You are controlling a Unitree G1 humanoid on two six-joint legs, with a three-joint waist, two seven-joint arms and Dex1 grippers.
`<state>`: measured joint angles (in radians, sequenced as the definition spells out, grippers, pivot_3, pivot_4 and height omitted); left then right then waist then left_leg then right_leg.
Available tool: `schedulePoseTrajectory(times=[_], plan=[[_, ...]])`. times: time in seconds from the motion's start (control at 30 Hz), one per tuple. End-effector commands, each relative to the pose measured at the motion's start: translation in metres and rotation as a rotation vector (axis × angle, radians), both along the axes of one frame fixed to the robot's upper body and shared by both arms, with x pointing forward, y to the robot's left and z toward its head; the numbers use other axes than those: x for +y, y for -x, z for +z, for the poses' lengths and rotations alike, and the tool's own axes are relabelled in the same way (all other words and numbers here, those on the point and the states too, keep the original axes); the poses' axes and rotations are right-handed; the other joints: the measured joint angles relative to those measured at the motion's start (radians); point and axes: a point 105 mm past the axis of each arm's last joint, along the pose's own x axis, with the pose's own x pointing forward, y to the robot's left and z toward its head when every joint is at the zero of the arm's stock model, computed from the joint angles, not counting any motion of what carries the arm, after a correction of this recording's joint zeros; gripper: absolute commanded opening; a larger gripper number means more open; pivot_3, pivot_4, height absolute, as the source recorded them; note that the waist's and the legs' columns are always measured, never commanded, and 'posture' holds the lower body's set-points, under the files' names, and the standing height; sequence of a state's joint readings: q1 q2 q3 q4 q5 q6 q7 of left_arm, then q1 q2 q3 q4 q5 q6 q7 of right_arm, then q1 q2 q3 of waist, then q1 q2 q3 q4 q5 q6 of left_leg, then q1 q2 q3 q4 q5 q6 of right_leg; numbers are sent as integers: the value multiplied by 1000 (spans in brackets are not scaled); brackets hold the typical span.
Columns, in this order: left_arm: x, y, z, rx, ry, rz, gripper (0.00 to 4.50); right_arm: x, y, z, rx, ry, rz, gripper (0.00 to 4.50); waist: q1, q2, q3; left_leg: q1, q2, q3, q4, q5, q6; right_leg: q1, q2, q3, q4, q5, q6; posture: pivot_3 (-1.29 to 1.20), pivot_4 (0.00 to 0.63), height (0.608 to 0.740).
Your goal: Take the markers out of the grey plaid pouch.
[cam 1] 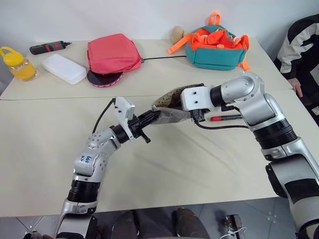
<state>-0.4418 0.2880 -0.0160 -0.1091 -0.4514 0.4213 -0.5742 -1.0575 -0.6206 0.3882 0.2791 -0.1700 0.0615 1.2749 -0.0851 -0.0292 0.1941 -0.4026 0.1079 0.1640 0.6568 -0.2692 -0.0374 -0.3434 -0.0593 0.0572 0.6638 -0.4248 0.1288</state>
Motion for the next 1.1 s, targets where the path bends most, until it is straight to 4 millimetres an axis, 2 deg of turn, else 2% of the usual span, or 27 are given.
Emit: schedulePoseTrajectory(times=[0.03,0.1,0.17,0.27,0.33,0.37,0.43,0.5,0.57,0.7,0.8,0.9,1.03,1.1], plan=[[-5,3,-24,27,-101,7,0,10,10,38,-75,-119,52,1039,0,0,0,0,0,0,0,0,0,0,0,0,0,0,0,0,150,740],[-2,0,-24,31,-88,32,0,8,11,41,-78,-126,50,1039,-2,0,0,0,0,0,0,0,0,0,0,0,0,0,0,0,150,740],[4,-6,-13,54,22,78,0,4,8,40,-90,-122,41,1039,-1,0,0,0,0,0,0,0,0,0,1,0,1,0,0,0,150,740],[9,-12,6,86,189,96,0,-5,5,15,-93,-37,34,1039,1,0,0,0,0,0,1,0,0,0,0,0,1,0,0,0,150,740],[8,-14,20,112,298,78,0,0,12,-8,-72,14,80,1039,2,0,0,0,0,-1,2,0,0,1,0,0,1,0,0,0,150,740],[6,-11,23,113,306,55,0,5,16,-20,-55,25,101,1039,2,0,0,0,0,-1,2,0,0,1,0,-1,1,0,0,0,150,740],[2,-8,23,115,289,28,0,12,20,-29,-47,25,119,1039,2,0,0,0,0,-2,2,0,0,1,0,-1,0,0,0,0,150,740],[0,-7,20,130,281,20,0,15,19,-25,-77,19,122,1039,-3,0,0,-1,0,-1,2,0,0,0,0,0,1,0,0,0,150,740],[-2,-4,14,129,221,13,0,20,16,-11,-118,-31,126,1039,-5,0,0,-1,0,-1,3,0,0,0,1,0,2,0,0,0,150,740],[-6,5,-16,111,-2,-14,0,12,12,15,-181,-32,111,1039,-4,0,0,0,1,-1,5,0,0,1,2,0,3,0,0,0,150,740],[-3,4,-18,110,3,1,0,4,9,33,-209,-24,96,1039,0,0,0,-1,1,-1,5,0,1,1,1,0,3,0,0,0,150,740],[-2,1,-17,107,18,22,0,4,12,44,-195,-48,103,1039,2,0,0,-1,0,-2,5,0,1,1,0,-1,3,0,0,0,150,740],[-2,-1,-17,100,16,32,0,0,15,49,-132,-77,74,1039,2,0,0,-1,0,-1,5,0,1,1,1,0,3,0,0,0,150,740],[-2,0,-19,102,14,29,0,-7,8,42,-119,-56,28,1039,1,0,0,-1,0,-1,5,0,1,1,1,0,4,0,0,0,150,740]])
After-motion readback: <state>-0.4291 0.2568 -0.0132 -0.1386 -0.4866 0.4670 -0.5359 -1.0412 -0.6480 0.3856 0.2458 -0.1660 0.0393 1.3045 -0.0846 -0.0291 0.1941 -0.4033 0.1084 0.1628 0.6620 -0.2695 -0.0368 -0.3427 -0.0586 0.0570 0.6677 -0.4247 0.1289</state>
